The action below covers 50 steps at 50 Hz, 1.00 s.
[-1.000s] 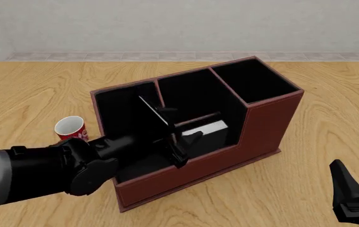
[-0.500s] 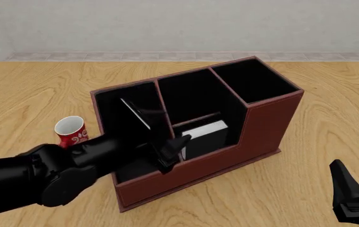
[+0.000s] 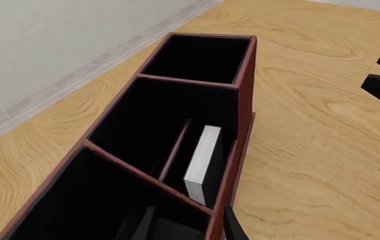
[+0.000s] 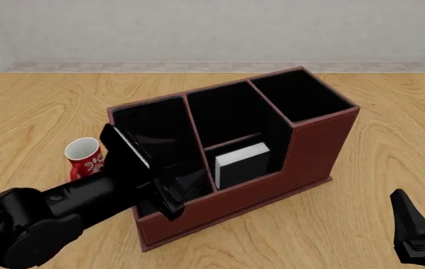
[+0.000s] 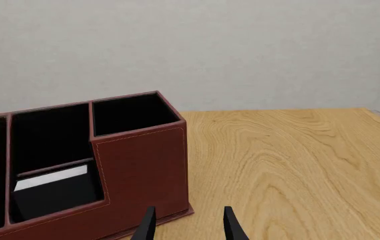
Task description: Pick up the book and place it in the back compartment of the caddy.
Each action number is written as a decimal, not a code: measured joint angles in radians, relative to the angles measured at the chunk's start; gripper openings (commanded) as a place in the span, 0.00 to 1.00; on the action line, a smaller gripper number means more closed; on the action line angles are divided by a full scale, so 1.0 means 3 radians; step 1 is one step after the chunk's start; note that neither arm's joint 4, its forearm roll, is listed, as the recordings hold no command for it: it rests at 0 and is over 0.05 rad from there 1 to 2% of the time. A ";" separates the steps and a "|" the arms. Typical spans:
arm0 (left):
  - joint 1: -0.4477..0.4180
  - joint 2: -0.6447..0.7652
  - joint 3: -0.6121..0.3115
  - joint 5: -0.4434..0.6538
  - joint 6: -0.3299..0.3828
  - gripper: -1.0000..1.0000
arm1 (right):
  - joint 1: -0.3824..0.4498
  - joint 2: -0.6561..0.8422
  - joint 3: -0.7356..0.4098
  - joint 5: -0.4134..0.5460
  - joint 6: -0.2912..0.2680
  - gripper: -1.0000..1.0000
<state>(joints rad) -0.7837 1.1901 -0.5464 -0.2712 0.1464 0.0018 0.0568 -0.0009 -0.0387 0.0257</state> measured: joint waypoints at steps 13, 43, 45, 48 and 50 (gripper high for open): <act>0.0073 -0.0312 0.0270 0.0032 -0.0044 1.00 | 0.0000 0.0000 0.0000 0.0000 0.0000 1.00; 0.0630 -0.0951 0.0438 0.0589 0.0072 1.00 | 0.0000 0.0000 0.0000 0.0000 0.0000 1.00; 0.0663 -0.1032 0.0458 0.0646 0.0075 1.00 | 0.0000 0.0000 0.0000 0.0000 0.0000 1.00; 0.0708 -0.1154 0.0493 0.0727 0.0076 1.00 | 0.0000 0.0000 0.0000 0.0000 0.0000 1.00; 0.0743 -0.1242 0.0519 0.0781 0.0074 1.00 | 0.0000 0.0000 0.0000 0.0000 0.0000 1.00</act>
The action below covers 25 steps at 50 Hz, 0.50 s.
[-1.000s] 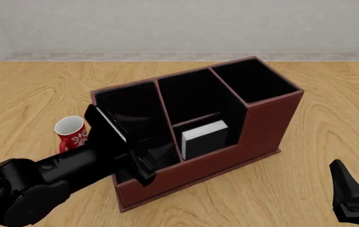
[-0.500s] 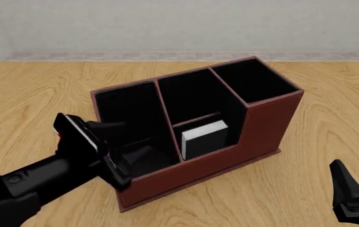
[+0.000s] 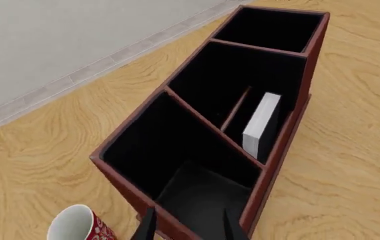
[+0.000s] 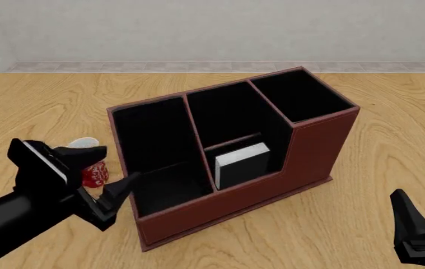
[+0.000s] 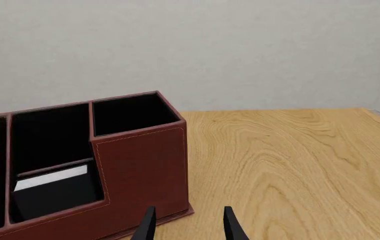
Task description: Pick up the book and place it in the back compartment of the caddy.
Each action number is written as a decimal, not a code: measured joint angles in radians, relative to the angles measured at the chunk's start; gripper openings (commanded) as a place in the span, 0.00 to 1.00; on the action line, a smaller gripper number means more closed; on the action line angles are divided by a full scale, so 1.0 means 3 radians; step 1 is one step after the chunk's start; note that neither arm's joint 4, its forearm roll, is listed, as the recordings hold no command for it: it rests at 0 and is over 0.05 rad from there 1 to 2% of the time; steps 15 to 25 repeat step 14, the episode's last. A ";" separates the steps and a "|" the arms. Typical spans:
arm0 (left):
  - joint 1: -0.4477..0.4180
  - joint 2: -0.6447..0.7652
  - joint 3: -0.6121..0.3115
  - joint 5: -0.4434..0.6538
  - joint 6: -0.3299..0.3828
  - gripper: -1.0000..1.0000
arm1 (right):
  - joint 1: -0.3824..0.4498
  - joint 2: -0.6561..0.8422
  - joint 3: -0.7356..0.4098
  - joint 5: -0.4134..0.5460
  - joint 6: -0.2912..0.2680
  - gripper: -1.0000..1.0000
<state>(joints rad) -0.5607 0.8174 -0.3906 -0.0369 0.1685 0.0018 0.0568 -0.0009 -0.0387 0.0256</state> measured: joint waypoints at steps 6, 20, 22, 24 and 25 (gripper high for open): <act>0.0102 -0.0308 0.0095 0.0188 -0.0013 1.00 | 0.0000 0.0000 0.0000 0.0000 0.0000 1.00; 0.0262 -0.0742 0.0233 0.0454 -0.0052 1.00 | 0.0000 0.0000 0.0000 0.0000 0.0000 1.00; 0.0262 -0.0742 0.0233 0.0454 -0.0052 1.00 | 0.0000 0.0000 0.0000 0.0000 0.0000 1.00; 0.0262 -0.0742 0.0233 0.0454 -0.0052 1.00 | 0.0000 0.0000 0.0000 0.0000 0.0000 1.00; 0.0262 -0.0742 0.0233 0.0454 -0.0052 1.00 | 0.0000 0.0000 0.0000 0.0000 0.0000 1.00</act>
